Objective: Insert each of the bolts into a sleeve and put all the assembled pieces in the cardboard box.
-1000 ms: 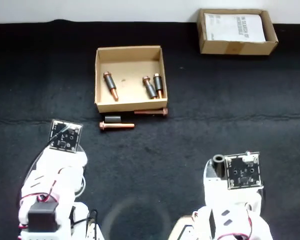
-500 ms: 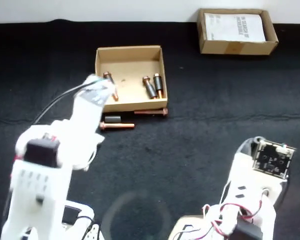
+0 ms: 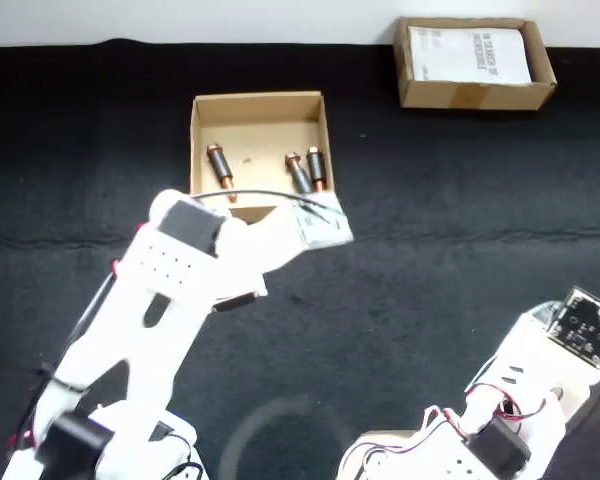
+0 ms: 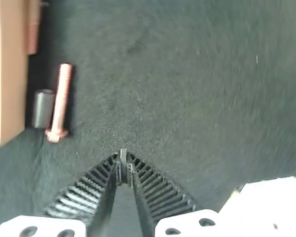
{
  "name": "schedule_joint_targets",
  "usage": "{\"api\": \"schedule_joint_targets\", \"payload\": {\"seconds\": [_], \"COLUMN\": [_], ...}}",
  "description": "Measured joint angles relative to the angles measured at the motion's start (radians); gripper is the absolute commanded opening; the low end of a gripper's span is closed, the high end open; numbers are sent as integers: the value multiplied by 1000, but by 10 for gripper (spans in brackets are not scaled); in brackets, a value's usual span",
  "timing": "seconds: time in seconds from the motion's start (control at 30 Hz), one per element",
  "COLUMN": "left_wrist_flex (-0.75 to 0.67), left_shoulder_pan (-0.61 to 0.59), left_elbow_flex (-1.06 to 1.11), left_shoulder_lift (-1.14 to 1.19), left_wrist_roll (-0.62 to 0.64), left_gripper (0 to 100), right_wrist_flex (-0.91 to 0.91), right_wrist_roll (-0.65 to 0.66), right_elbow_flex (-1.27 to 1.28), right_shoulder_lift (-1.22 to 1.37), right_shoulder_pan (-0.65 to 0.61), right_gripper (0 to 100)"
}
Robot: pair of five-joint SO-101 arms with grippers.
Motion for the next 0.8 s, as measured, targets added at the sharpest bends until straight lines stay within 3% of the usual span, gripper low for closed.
{"api": "schedule_joint_targets", "payload": {"seconds": [0.3,0.6,0.8], "left_wrist_flex": [-212,-288,-218], "left_shoulder_pan": [0,-2,-2], "left_elbow_flex": [-63,-399,-692], "left_shoulder_lift": [215,592,879], "left_wrist_roll": [-279,-296,-269], "left_gripper": [20,20,20], "right_wrist_flex": [-163,-284,-287], "right_wrist_roll": [0,0,0], "right_elbow_flex": [172,186,186], "right_shoulder_lift": [2,2,2], "right_shoulder_pan": [101,100,103], "right_gripper": [7,7,7]}}
